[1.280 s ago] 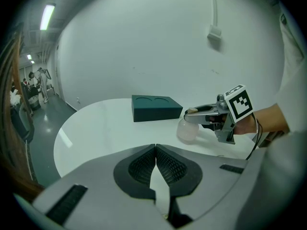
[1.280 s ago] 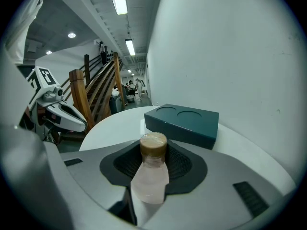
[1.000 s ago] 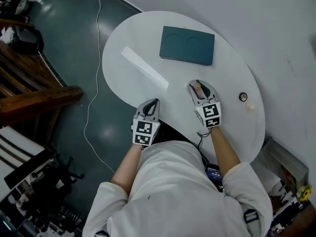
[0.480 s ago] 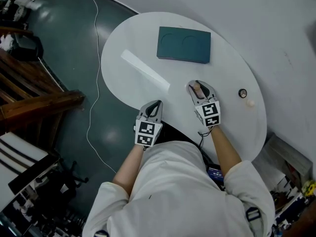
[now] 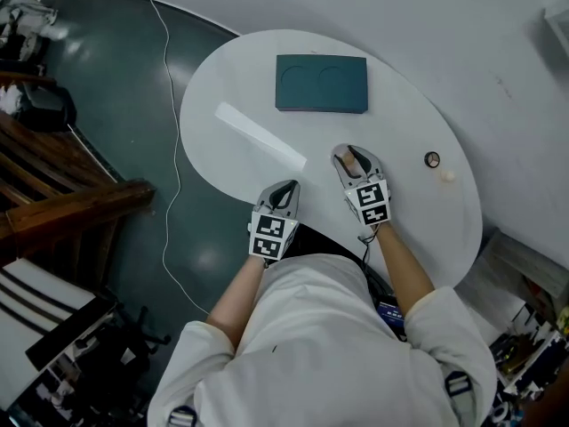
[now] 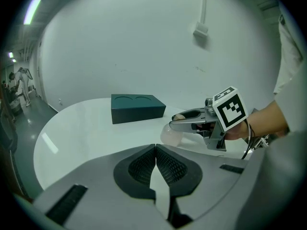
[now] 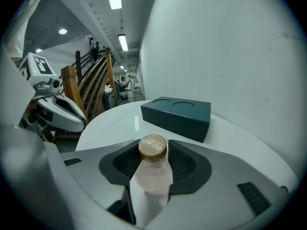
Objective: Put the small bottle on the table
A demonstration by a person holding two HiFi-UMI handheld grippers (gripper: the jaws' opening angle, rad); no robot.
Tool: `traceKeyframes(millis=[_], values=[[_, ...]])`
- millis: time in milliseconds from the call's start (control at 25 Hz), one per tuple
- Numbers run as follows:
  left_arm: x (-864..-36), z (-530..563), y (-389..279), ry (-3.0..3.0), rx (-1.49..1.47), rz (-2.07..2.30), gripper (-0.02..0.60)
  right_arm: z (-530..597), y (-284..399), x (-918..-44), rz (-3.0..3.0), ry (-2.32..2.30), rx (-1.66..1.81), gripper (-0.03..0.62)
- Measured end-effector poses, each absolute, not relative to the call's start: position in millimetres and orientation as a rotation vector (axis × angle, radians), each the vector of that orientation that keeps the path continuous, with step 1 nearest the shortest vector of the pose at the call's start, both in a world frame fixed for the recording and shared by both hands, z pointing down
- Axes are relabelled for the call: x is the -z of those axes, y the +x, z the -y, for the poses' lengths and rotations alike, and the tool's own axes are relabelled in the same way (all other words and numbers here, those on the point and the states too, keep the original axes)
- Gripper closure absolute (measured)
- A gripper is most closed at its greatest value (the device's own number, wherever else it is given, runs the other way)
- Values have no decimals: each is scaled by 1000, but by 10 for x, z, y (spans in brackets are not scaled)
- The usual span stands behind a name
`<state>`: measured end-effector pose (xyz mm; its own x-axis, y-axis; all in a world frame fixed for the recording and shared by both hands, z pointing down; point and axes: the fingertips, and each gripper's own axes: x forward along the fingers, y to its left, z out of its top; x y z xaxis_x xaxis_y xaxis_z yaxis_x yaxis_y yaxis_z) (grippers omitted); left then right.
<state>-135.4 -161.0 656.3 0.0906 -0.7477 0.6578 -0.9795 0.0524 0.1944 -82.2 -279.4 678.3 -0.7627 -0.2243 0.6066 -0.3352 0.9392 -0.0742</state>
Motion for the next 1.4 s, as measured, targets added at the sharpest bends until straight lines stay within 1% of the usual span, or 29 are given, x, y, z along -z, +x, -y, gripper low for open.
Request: traceKeyframes(millis=[160,320,560,680,760,840,880,1040,1400], values=[[-6561,1690,-1279,1789,-465,1653,561,2774,-701,-6774,2459,461,-286,389],[-6569,1787,-1255,1838,-459,1611,561,2734,-467,-6720,2443,578,-319,384],[-6594,1975,-1124,1925,-467,1519,561,2665,-134,-6608,2415,722,-366,438],[-6602,2031,-1037,1969,-487,1469,560,2603,-4,-6562,2397,791,-365,476],[-6599,2057,-981,1995,-501,1442,561,2560,85,-6547,2385,841,-367,514],[-6581,2080,-928,2018,-506,1423,561,2517,172,-6550,2369,886,-378,572],[-6568,2087,-901,2029,-508,1415,561,2494,211,-6556,2362,904,-387,582],[-6525,2063,-829,2061,-520,1392,561,2408,310,-6539,2352,963,-405,595],[-6242,2071,-804,2116,-474,1434,561,2408,388,-6198,2408,1058,-386,597]])
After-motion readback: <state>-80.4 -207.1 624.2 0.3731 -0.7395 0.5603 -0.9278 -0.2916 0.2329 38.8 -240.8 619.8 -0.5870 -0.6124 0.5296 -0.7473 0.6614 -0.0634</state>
